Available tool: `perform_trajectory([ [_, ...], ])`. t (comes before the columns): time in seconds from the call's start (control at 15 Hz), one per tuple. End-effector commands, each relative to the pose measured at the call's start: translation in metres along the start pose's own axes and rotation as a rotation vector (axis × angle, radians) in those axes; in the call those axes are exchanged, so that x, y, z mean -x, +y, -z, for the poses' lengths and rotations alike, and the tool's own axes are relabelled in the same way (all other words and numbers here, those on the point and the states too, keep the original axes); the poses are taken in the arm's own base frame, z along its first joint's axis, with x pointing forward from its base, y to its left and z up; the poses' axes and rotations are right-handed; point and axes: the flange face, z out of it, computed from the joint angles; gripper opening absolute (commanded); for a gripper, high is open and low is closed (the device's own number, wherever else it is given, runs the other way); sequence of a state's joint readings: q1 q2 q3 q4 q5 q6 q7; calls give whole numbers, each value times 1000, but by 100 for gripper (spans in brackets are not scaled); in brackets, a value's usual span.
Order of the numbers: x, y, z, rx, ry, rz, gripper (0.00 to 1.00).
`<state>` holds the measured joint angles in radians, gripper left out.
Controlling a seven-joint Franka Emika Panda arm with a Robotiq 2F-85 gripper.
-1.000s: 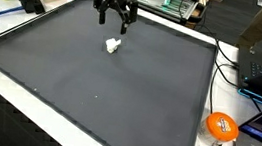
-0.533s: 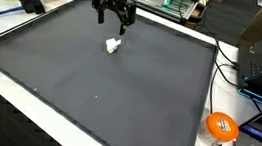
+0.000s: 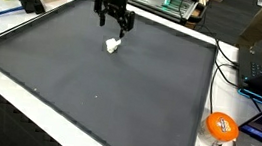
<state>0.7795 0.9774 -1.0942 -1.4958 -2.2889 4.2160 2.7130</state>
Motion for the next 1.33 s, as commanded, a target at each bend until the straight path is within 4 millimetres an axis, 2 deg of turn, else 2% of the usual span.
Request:
perform_trajectory([
  [0.0, 8, 2, -10, 26, -54, -12, 100],
  [0.27, 10, 4, -15, 44, -72, 7, 100],
  [0.6, 5, -1, -6, 39, -51, 21, 100],
  [0.67, 6, 2, -11, 34, -38, 38, 100],
  [1.07, 3, 0, -8, 32, -29, 43, 100],
  [1.27, -5, -3, 15, 40, -37, 58, 100],
])
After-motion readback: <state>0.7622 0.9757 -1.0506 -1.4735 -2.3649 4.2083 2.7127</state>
